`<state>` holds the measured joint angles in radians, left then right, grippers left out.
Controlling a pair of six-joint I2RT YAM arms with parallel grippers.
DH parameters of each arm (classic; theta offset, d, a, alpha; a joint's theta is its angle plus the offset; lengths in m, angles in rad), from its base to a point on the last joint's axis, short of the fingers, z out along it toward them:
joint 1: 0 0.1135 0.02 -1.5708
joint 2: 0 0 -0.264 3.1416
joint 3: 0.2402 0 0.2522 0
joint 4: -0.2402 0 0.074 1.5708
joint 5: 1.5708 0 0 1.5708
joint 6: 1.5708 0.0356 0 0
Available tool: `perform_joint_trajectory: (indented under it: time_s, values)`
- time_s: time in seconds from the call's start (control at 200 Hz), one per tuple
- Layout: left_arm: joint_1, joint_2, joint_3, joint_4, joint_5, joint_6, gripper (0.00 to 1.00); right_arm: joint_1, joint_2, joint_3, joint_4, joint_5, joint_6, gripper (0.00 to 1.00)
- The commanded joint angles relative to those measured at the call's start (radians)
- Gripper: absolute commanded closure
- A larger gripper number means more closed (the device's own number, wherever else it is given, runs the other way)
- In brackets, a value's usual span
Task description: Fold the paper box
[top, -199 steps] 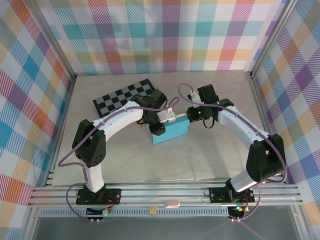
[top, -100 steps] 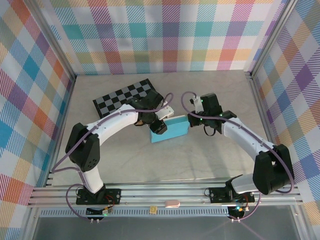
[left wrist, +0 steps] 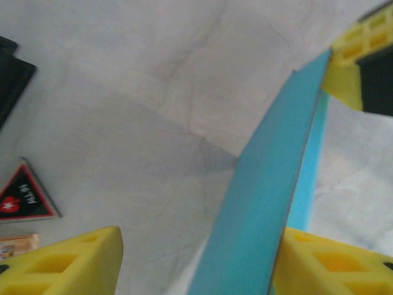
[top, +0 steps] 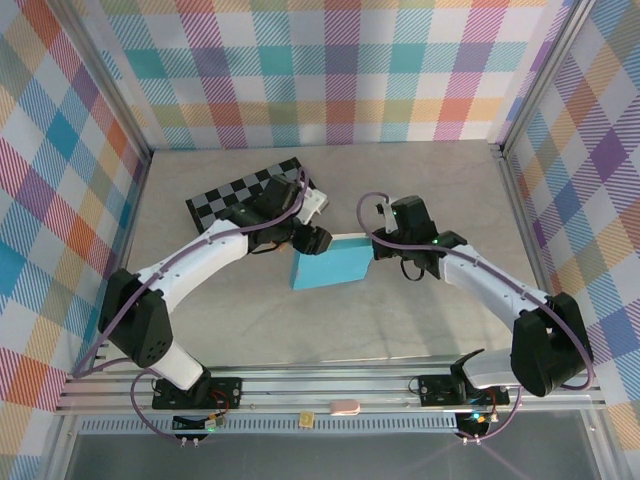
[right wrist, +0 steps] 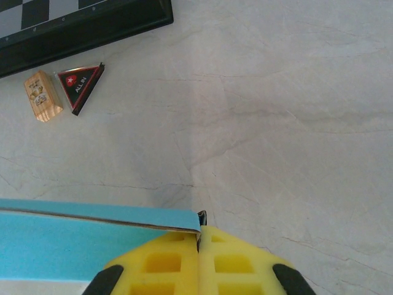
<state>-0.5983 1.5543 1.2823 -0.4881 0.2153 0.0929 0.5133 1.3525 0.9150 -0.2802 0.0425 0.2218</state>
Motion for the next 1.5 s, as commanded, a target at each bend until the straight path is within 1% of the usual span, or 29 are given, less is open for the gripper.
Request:
perform_joint_trajectory:
  time_s: [0.0, 0.09, 0.17, 0.285, 0.38, 0.445, 0.5, 0.6, 0.72, 0.875, 1.085, 1.37, 1.5]
  values:
    - [0.030, -0.061, -0.029, 0.066, -0.063, -0.071, 0.37, 0.024, 0.000, -0.014, -0.077, 0.069, 0.032, 1.00]
    - [0.047, -0.076, -0.029, 0.081, -0.063, -0.092, 0.37, 0.039, -0.001, -0.003, -0.083, 0.094, 0.039, 1.00]
    - [0.057, -0.089, -0.024, 0.078, -0.091, -0.111, 0.37, 0.055, -0.003, 0.011, -0.092, 0.122, 0.047, 1.00]
    - [0.071, -0.117, -0.012, 0.047, -0.129, -0.148, 0.41, 0.078, -0.006, 0.036, -0.110, 0.168, 0.049, 1.00]
    - [0.072, -0.138, 0.032, -0.058, -0.212, -0.191, 0.47, 0.102, 0.000, 0.060, -0.128, 0.209, 0.054, 1.00]
    - [0.072, -0.142, 0.072, -0.152, -0.237, -0.204, 0.52, 0.120, 0.006, 0.072, -0.134, 0.232, 0.058, 1.00]
    - [0.073, -0.140, 0.092, -0.216, -0.215, -0.207, 0.56, 0.134, 0.014, 0.082, -0.137, 0.247, 0.062, 1.00]
    - [0.069, -0.156, 0.093, -0.297, -0.133, -0.205, 0.61, 0.154, 0.036, 0.102, -0.146, 0.265, 0.065, 1.00]
    - [0.045, -0.196, 0.062, -0.369, -0.152, -0.160, 0.60, 0.167, 0.053, 0.114, -0.147, 0.269, 0.068, 1.00]
    - [0.040, -0.201, 0.023, -0.409, -0.123, -0.097, 0.60, 0.172, 0.063, 0.114, -0.148, 0.272, 0.070, 1.00]
    - [0.038, -0.130, 0.038, -0.416, -0.070, -0.086, 0.62, 0.174, 0.063, 0.116, -0.151, 0.268, 0.071, 1.00]
    - [0.034, -0.078, 0.049, -0.416, -0.117, -0.037, 0.64, 0.173, 0.056, 0.111, -0.157, 0.269, 0.074, 1.00]
    - [0.034, -0.058, 0.052, -0.407, -0.110, -0.035, 0.69, 0.174, 0.061, 0.111, -0.156, 0.266, 0.073, 1.00]
